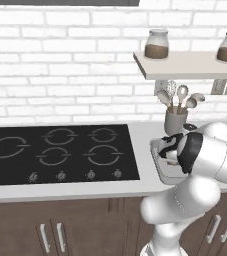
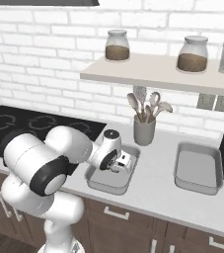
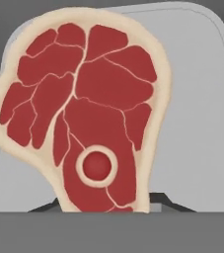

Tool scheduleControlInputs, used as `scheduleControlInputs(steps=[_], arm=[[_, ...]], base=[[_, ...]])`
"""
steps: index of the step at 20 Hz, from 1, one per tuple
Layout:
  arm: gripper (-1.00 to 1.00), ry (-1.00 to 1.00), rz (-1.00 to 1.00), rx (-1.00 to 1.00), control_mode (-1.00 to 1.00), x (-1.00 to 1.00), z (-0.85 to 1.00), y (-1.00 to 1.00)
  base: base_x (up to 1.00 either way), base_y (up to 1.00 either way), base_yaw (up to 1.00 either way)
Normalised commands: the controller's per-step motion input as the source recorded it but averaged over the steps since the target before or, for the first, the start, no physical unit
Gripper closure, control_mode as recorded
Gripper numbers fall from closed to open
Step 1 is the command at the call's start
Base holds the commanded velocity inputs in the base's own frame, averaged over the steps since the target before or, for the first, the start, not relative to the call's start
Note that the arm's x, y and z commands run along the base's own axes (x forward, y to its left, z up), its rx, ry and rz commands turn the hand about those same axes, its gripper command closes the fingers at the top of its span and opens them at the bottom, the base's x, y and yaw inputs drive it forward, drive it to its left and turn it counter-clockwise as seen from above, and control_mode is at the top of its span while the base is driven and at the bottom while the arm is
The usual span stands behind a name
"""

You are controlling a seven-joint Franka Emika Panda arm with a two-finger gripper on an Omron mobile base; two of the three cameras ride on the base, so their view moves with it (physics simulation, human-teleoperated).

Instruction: Place one tomato and one steak in each tupperware on the nearby counter, to pack two identical lunches.

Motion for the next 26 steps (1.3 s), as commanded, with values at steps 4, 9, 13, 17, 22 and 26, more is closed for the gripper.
scheduleControlInputs(steps=[4, 9, 13, 17, 22, 26], arm=[[-1.00, 0.02, 0.00, 0.00, -1.00, 0.00, -0.55, 0.05], [-1.00, -0.02, 0.00, 0.00, -1.00, -0.17, 0.07, 0.00], [-1.00, -0.04, 0.00, 0.00, -1.00, -0.35, 0.34, 0.00], [-1.00, -0.02, 0.00, 0.00, -1.00, -0.36, 0.54, 0.01], [-1.00, 0.00, 0.00, 0.00, -1.00, -0.70, 0.96, 0.00], [-1.00, 0.00, 0.00, 0.00, -1.00, -0.92, 0.95, 0.01]], base=[[0.00, 0.00, 0.00], [0.00, 0.00, 0.00], [0.00, 0.00, 0.00], [0.00, 0.00, 0.00], [0.00, 0.00, 0.00], [0.00, 0.00, 0.00]])
